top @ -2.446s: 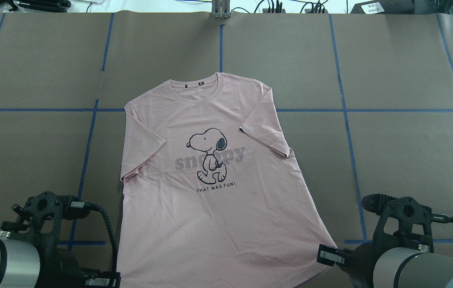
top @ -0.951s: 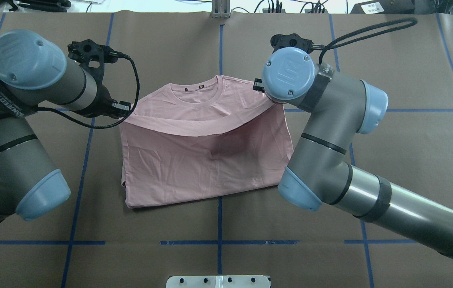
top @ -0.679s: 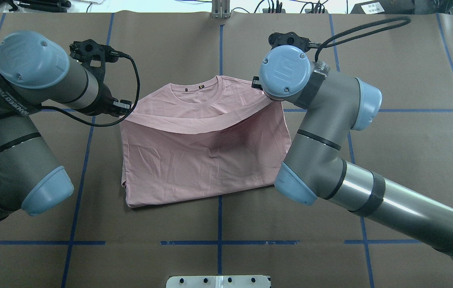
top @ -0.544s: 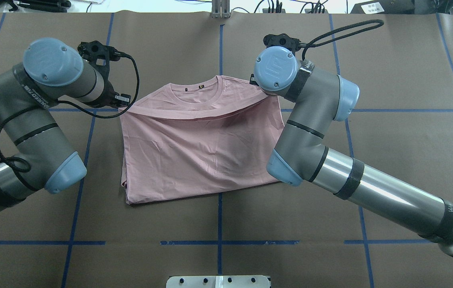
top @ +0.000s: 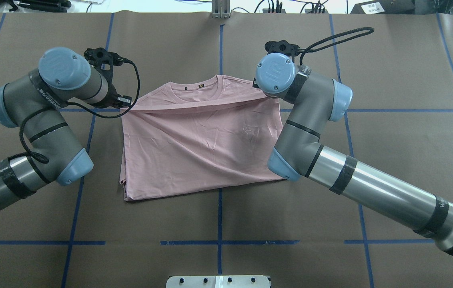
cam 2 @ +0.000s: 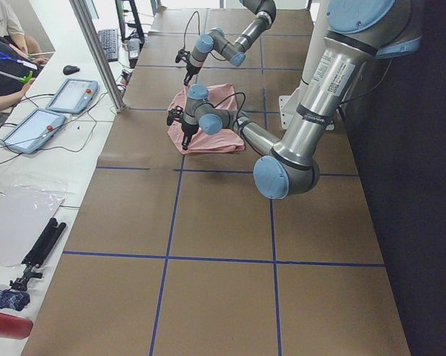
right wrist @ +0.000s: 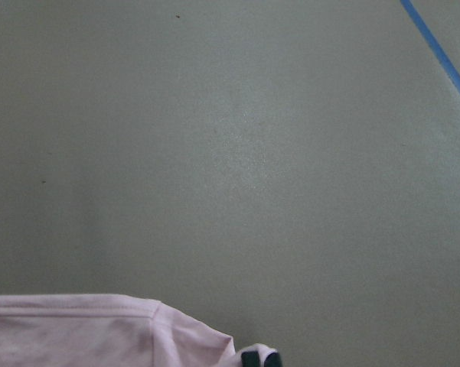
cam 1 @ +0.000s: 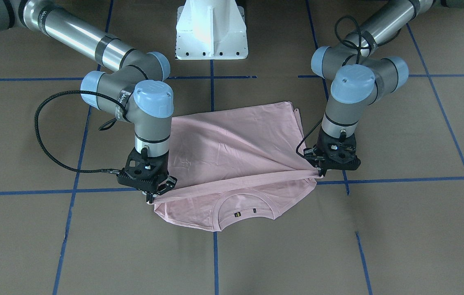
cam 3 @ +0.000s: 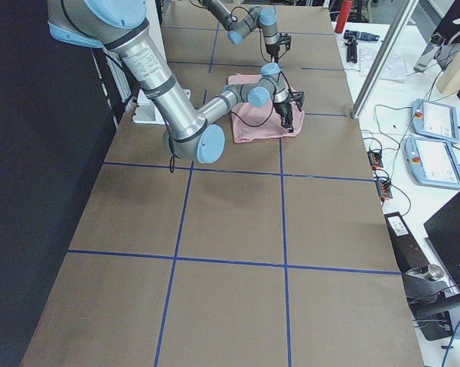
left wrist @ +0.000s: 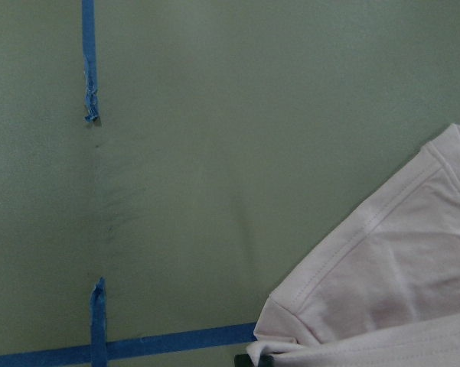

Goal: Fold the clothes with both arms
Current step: 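Lay the hem along the collar edge and open both grippers, then raise the right gripper away while left gripper moves to the folded shirt's near corner, then drag the shirt corner with the left gripper farther from the robot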

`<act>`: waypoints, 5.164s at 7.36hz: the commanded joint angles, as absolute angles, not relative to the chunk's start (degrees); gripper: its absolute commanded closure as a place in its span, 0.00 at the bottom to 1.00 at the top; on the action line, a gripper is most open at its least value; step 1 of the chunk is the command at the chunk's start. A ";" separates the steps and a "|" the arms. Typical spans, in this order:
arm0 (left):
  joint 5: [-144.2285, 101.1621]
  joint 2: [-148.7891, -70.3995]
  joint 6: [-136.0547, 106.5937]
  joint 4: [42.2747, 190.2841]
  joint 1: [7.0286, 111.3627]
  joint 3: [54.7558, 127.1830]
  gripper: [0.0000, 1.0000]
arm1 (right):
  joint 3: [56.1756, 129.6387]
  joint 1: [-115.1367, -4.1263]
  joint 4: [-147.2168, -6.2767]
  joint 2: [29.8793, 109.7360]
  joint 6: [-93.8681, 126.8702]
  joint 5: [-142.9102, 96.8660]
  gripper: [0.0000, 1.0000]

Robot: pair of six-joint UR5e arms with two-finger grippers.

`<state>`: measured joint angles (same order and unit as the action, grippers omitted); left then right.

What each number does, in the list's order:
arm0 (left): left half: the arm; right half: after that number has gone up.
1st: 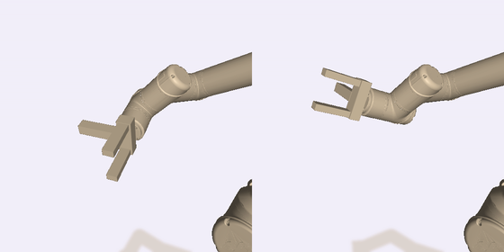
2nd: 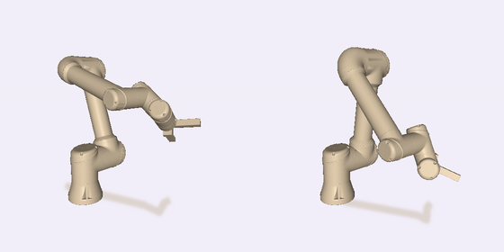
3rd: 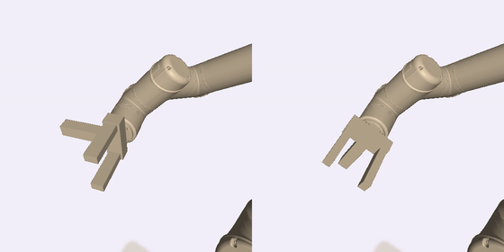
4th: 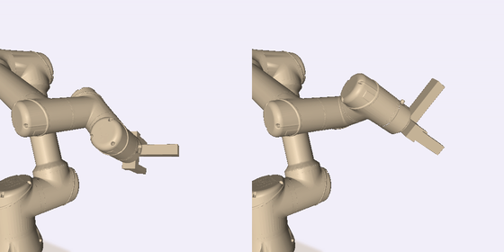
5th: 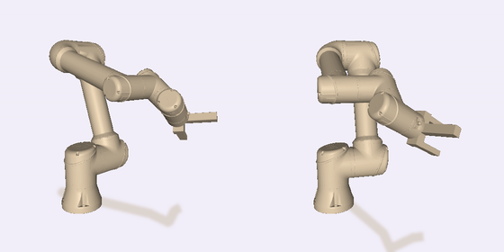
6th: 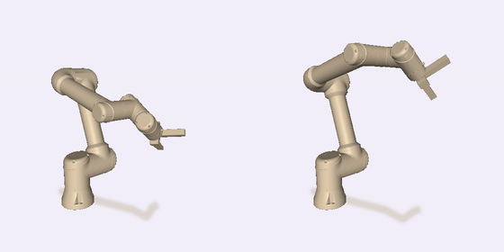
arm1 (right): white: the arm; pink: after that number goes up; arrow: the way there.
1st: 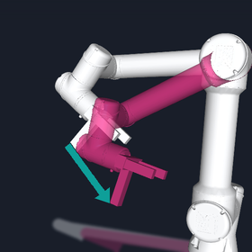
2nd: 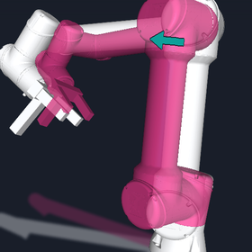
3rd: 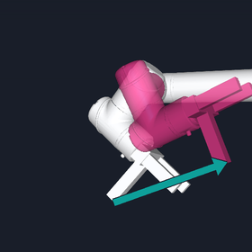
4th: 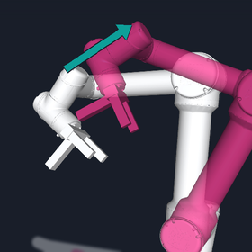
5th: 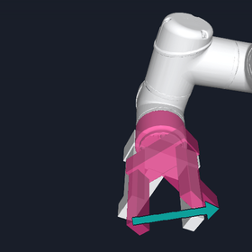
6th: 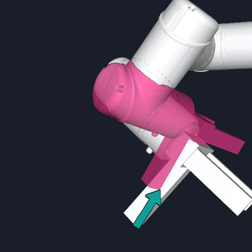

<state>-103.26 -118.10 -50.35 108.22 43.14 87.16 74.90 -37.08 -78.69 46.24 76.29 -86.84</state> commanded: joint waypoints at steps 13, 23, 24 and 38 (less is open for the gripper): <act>-97.47 -101.69 -69.17 111.27 25.50 107.94 0.27 | 82.53 -45.35 -75.15 51.42 61.35 -103.89 0.00; -97.91 -101.60 -69.34 111.27 22.59 108.81 0.78 | 82.62 -45.35 -75.23 51.42 61.61 -103.80 0.00; -97.91 -101.60 -69.26 111.27 22.59 108.81 1.00 | 82.62 -45.35 -75.23 51.42 61.61 -103.89 0.00; -95.36 -135.88 -31.12 133.68 55.54 45.35 1.00 | 82.44 -47.20 -75.41 51.42 61.35 -103.97 0.00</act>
<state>-95.73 -135.11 -32.37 132.46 54.41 47.30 82.40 -47.06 -75.47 51.42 61.42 -103.94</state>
